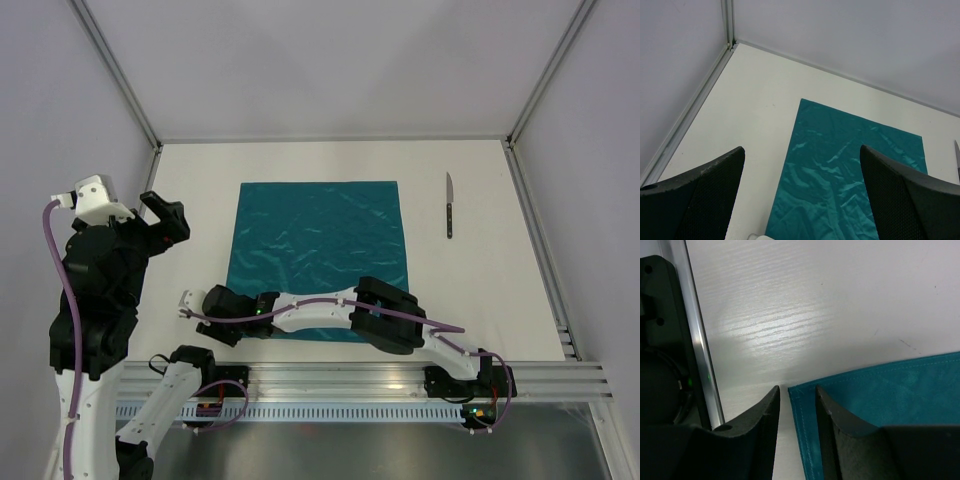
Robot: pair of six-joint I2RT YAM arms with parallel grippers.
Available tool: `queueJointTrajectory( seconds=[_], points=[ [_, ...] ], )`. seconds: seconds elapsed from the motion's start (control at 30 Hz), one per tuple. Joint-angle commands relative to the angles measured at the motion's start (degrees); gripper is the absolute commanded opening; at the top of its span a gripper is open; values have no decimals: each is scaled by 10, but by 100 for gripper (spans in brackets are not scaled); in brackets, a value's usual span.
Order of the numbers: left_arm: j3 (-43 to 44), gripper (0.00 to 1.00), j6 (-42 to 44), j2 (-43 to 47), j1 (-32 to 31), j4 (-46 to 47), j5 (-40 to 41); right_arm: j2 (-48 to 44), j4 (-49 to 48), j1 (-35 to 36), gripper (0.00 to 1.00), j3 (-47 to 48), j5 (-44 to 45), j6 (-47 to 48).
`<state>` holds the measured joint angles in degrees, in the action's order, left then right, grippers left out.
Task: Fold the napkin, place the utensils inside, and roll it up
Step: Fold the napkin at the center of the board.
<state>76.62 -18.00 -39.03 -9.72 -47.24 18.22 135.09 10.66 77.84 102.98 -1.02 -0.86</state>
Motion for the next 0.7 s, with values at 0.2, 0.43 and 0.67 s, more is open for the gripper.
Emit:
queueJointTrajectory(
  seconds=[0.2,0.43,0.67],
  points=[
    [-7,100,2,-3,2,6,10,28,24,0,40,19,7,-15],
    [-6,100,3,-3,2,8,12,29,28,0,33,15,25,-11],
    [-8,100,2,-3,3,9,11,31,32,0,18,17,37,-1]
  ],
)
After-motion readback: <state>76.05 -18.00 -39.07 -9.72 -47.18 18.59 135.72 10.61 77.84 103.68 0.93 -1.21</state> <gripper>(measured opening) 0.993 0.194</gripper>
